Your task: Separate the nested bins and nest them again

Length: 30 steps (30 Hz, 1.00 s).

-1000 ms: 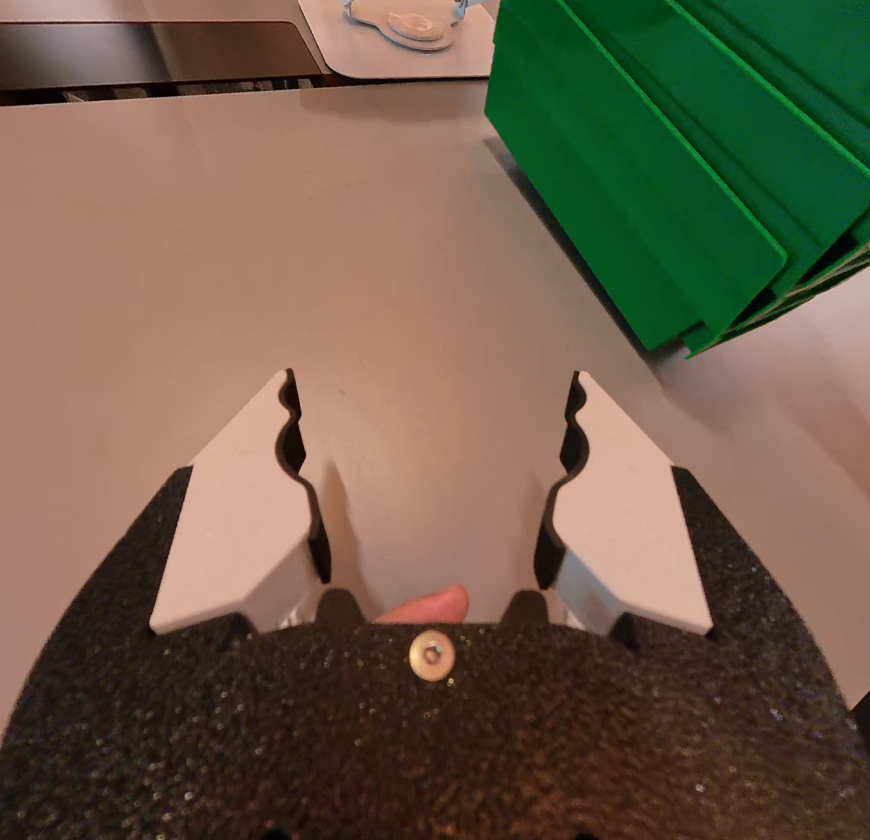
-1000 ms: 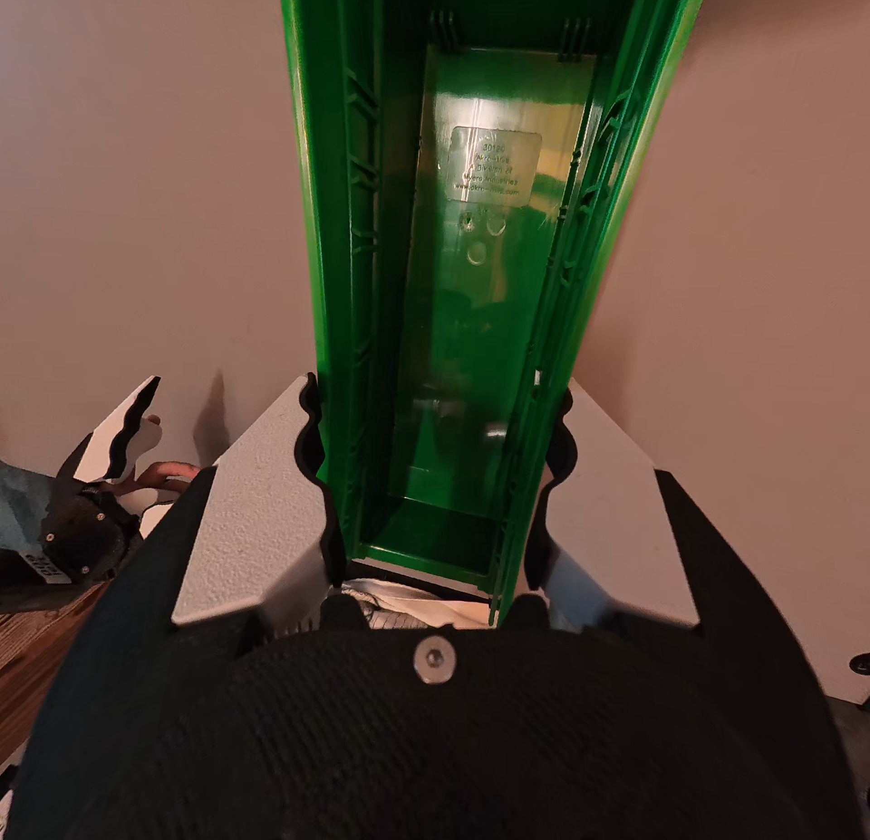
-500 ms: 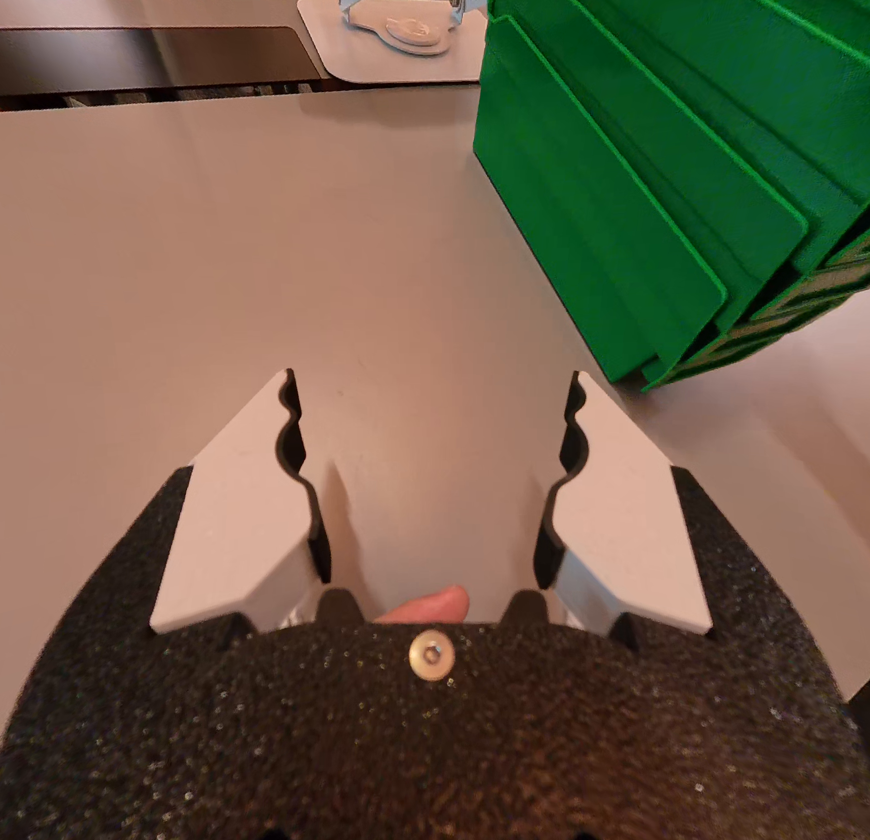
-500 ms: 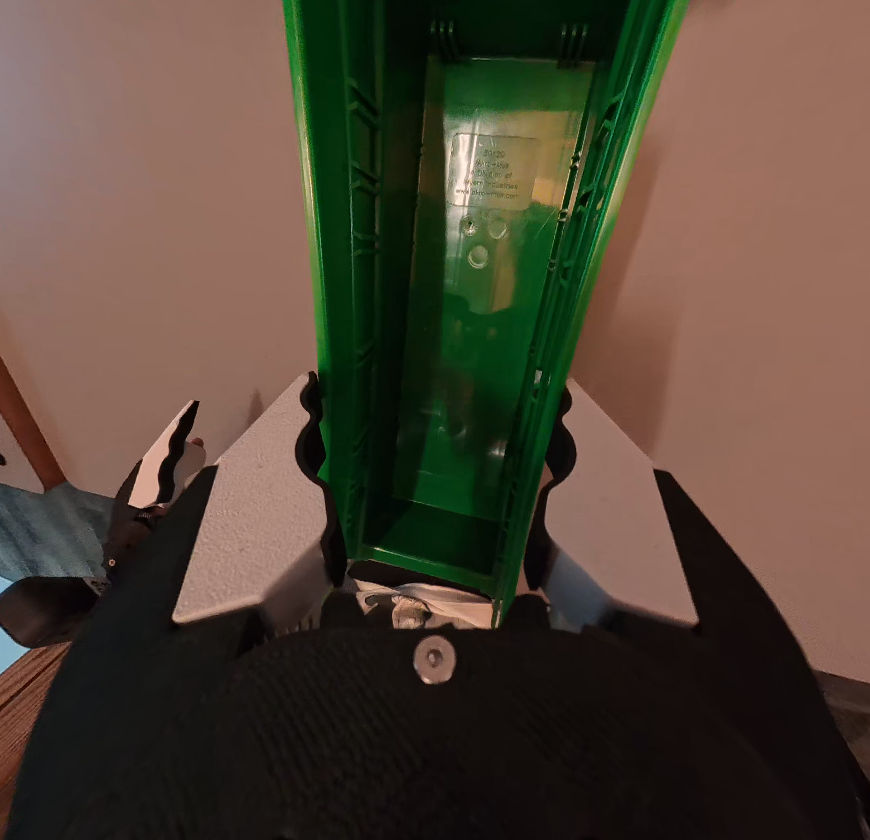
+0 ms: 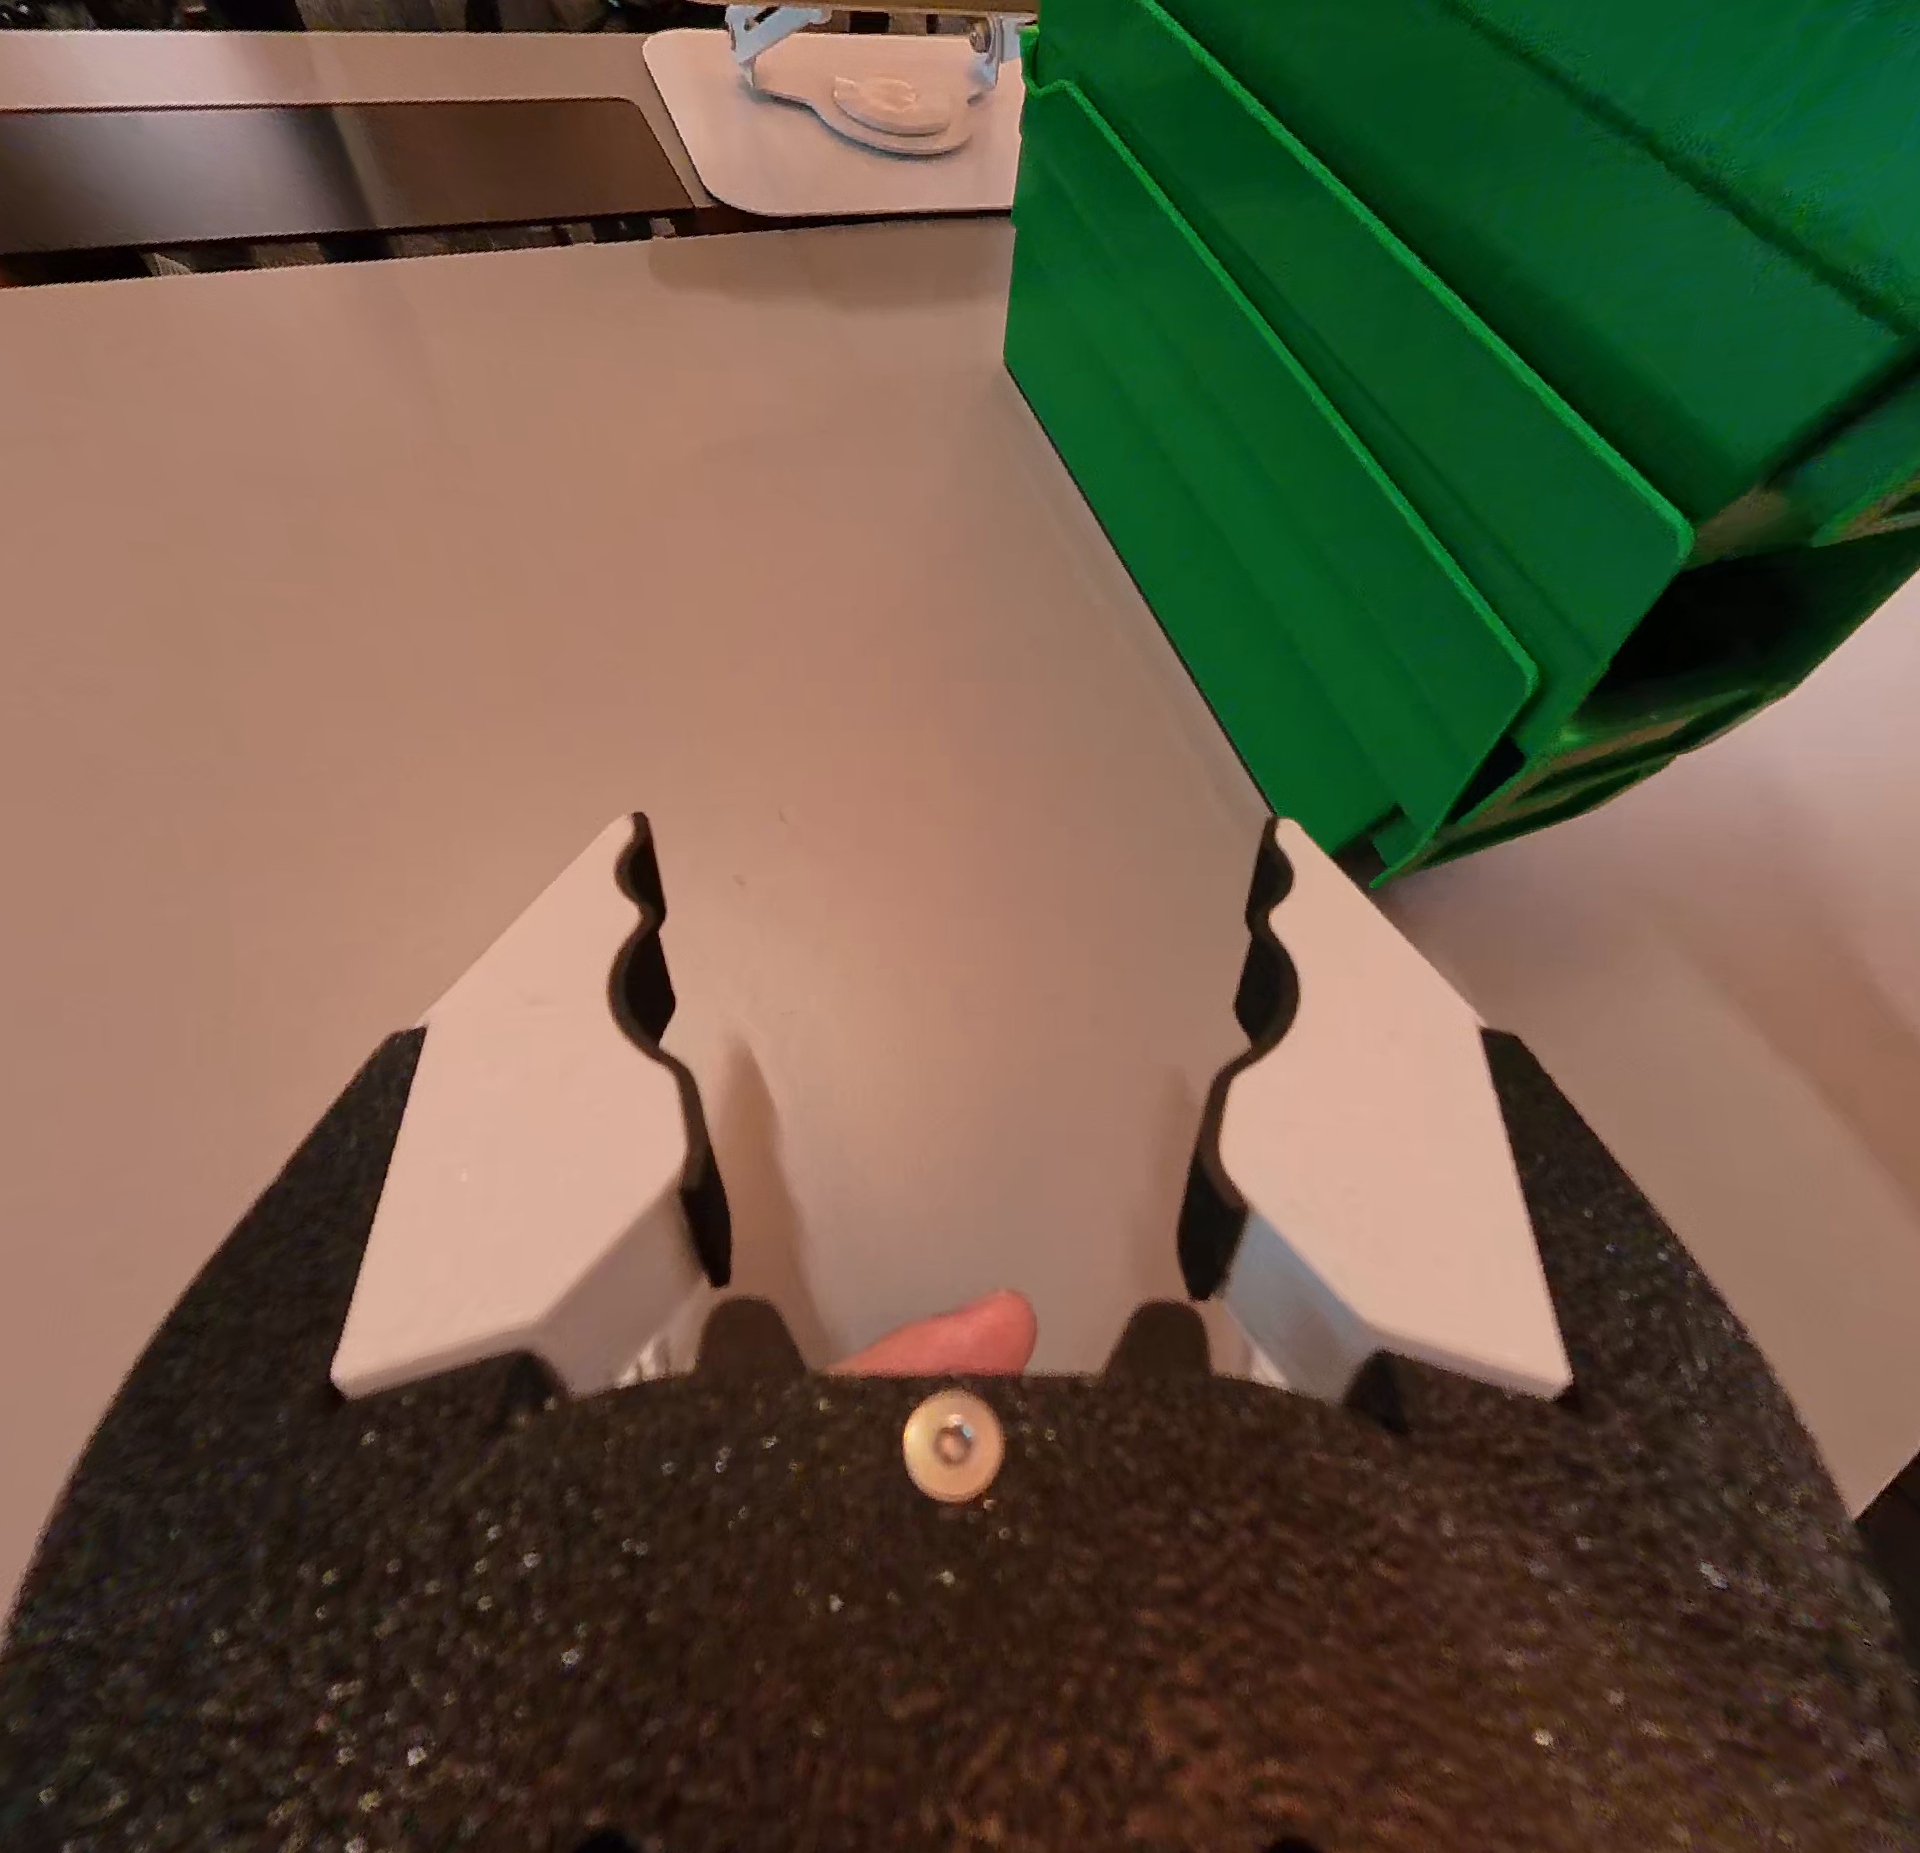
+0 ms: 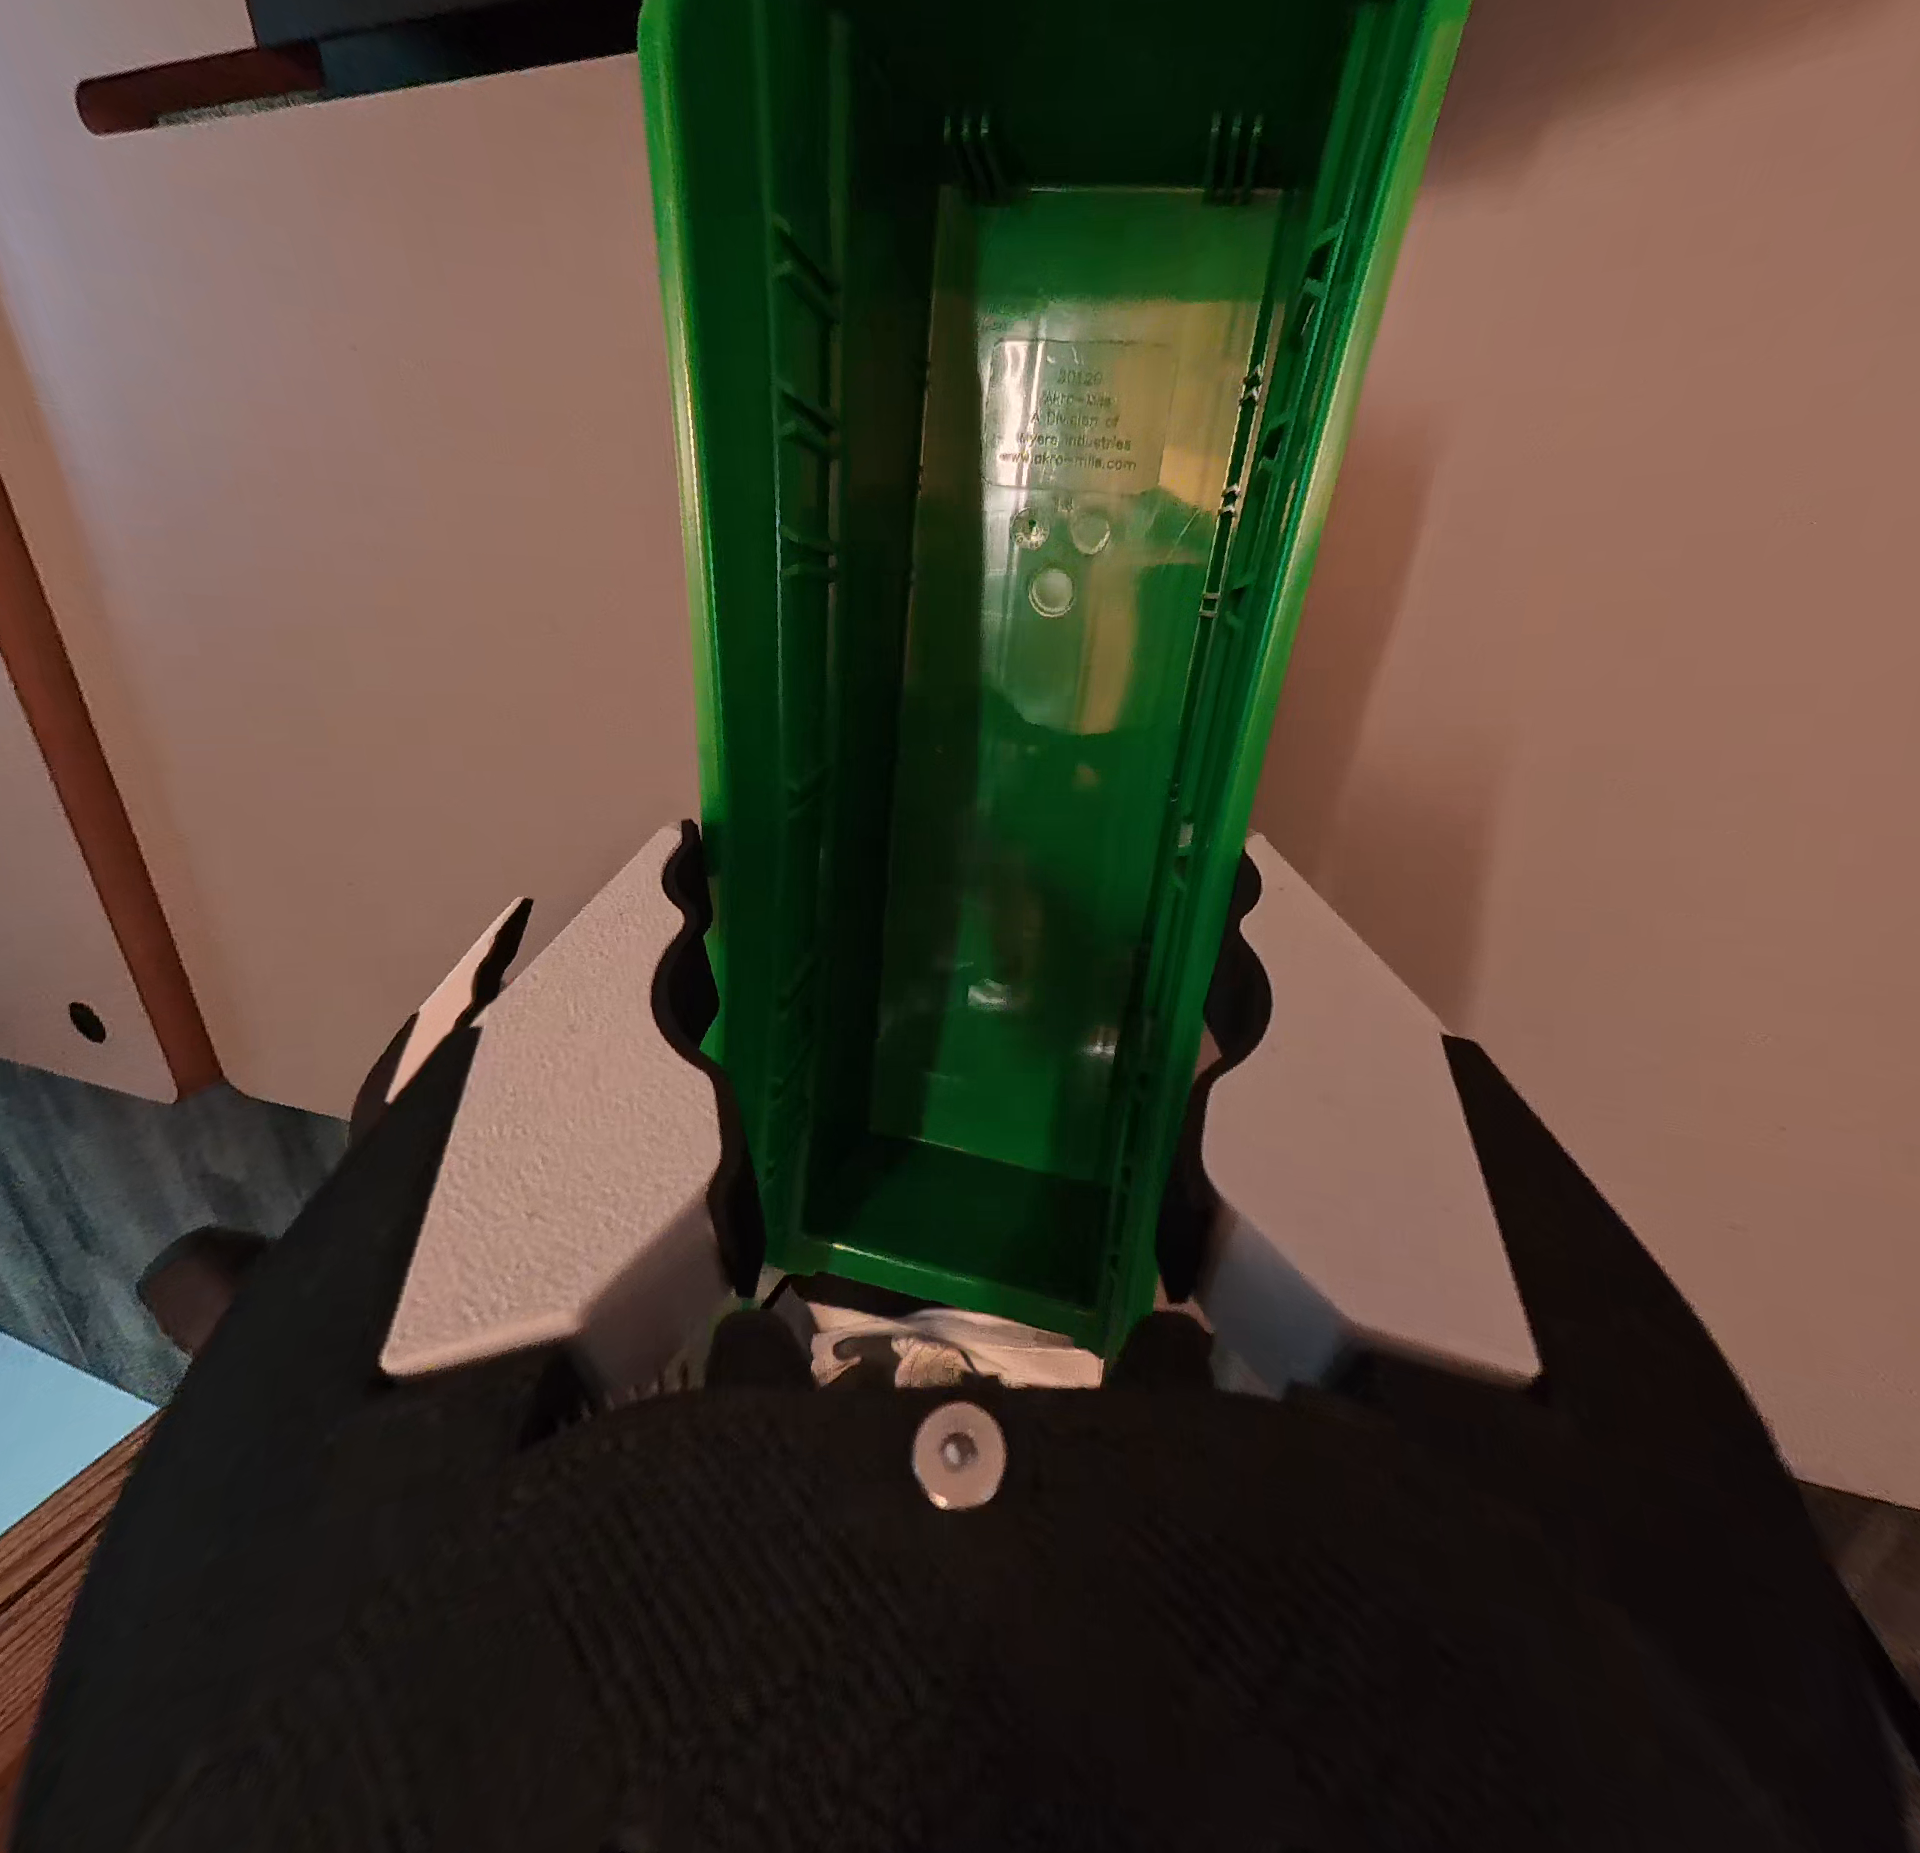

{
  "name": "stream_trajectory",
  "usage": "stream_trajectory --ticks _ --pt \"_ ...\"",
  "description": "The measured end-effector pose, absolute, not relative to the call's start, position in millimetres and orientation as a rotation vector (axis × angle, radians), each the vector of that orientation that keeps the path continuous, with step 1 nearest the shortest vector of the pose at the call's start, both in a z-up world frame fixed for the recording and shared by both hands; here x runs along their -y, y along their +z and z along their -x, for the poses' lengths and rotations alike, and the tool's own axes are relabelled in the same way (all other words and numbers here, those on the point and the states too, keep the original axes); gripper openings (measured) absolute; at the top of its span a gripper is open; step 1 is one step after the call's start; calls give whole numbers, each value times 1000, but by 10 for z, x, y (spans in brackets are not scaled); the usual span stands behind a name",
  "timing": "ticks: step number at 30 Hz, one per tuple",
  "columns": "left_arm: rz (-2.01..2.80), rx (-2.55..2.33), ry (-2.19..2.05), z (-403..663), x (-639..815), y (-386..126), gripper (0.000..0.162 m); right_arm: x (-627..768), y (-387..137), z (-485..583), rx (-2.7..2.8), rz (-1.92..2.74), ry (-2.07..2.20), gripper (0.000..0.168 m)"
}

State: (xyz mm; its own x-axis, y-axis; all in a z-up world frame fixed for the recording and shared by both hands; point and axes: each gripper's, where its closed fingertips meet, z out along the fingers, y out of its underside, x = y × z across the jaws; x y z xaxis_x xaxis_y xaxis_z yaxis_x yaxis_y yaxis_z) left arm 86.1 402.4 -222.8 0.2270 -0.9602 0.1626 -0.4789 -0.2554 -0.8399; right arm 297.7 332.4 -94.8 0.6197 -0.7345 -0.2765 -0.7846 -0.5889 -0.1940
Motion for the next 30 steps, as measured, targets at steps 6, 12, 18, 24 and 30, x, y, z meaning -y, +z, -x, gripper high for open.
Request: stream_trajectory --ticks 6,12,18,24,30 --pt "1830 -1358 -911 -863 -3972 -2240 110 -3335 -1258 -2933 -1236 2524 291 97" --pt "1839 -1344 -910 -858 -4008 -2245 110 -3352 -1181 -2975 -1234 2518 300 97" --pt "1847 -1359 -912 -895 -3983 -2296 110 -3347 -1222 -2961 -1222 2539 305 97" --pt "1832 -1370 -898 -908 -3956 -2289 110 -3380 -1176 -2987 -1200 2511 295 97" --pt "1847 -1373 -887 -900 -3970 -2333 110 -3410 -1056 -3035 -1173 2482 260 96"
